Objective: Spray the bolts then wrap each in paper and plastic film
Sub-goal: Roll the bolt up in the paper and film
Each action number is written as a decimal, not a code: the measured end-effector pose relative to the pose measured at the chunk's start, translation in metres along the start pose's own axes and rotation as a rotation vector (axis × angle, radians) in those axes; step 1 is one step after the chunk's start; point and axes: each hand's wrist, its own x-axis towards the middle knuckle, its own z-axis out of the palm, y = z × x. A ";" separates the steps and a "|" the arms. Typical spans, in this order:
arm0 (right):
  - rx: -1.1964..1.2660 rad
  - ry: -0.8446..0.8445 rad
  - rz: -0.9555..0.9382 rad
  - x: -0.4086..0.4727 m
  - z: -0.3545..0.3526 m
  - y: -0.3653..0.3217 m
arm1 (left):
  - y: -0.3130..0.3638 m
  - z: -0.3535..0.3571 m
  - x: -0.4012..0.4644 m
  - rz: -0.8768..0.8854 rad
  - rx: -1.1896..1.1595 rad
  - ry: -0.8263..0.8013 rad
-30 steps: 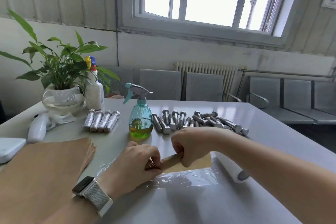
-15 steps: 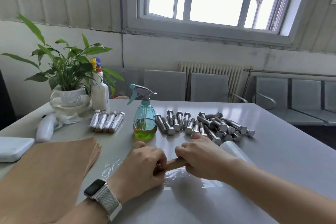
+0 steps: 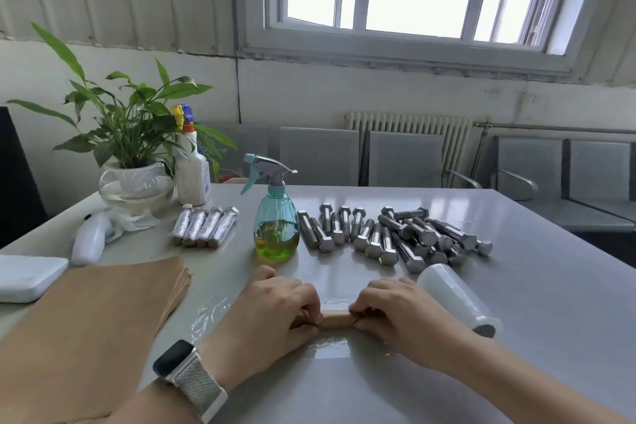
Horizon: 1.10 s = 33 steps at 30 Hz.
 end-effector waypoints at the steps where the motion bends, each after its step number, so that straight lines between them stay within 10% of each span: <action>1: 0.033 0.030 0.010 -0.001 0.002 -0.001 | -0.001 -0.001 -0.001 -0.023 -0.031 -0.002; 7: 0.138 0.150 0.063 -0.007 0.011 -0.004 | -0.022 -0.024 -0.010 -0.157 -0.163 0.133; 17: 0.186 0.183 0.077 -0.007 0.014 -0.003 | -0.028 -0.016 -0.011 -0.191 -0.023 -0.152; 33: 0.241 0.171 0.092 -0.008 0.015 -0.001 | -0.038 -0.023 -0.014 -0.367 -0.543 -0.224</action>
